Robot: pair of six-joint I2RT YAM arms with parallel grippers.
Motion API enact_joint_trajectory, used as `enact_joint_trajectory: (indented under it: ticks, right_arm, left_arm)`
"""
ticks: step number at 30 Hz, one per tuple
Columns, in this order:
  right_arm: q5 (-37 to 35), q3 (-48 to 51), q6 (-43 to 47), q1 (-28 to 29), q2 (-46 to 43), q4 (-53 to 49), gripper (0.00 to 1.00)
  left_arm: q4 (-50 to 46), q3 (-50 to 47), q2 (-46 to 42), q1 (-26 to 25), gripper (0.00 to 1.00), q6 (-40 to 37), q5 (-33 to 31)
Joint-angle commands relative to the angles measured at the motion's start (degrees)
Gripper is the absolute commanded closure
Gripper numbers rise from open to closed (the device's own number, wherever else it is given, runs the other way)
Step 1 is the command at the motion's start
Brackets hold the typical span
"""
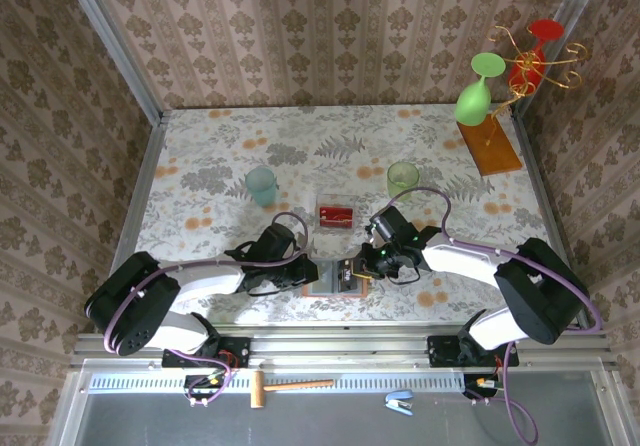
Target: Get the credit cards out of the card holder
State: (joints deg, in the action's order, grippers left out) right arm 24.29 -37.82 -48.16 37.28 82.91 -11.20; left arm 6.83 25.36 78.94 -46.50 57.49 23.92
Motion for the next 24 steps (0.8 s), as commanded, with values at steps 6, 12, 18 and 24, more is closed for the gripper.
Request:
enact_joint_trajectory:
  ticks: [6, 12, 18, 24]
  right_arm:
    - [-3.22, -3.16, -0.96, 2.07, -0.35, -2.33, 0.88]
    - [-4.95, -4.87, -0.90, 3.31, 1.05, -4.00, 0.88]
    - [-5.31, -6.37, -1.31, 4.18, 2.22, -4.26, 0.88]
    - [-5.40, -7.81, -1.73, 5.06, 2.97, -5.30, 0.88]
  left_arm:
    - [-1.16, -0.45, -2.65, -0.05, 0.82, 1.04, -1.07]
    - [-2.58, -0.31, -5.03, 0.63, 0.79, 0.70, -1.07]
    - [-3.47, -1.30, -7.35, 2.09, 0.78, 0.30, -1.08]
    - [-3.45, -2.35, -8.69, 3.41, 0.78, -0.01, -0.47]
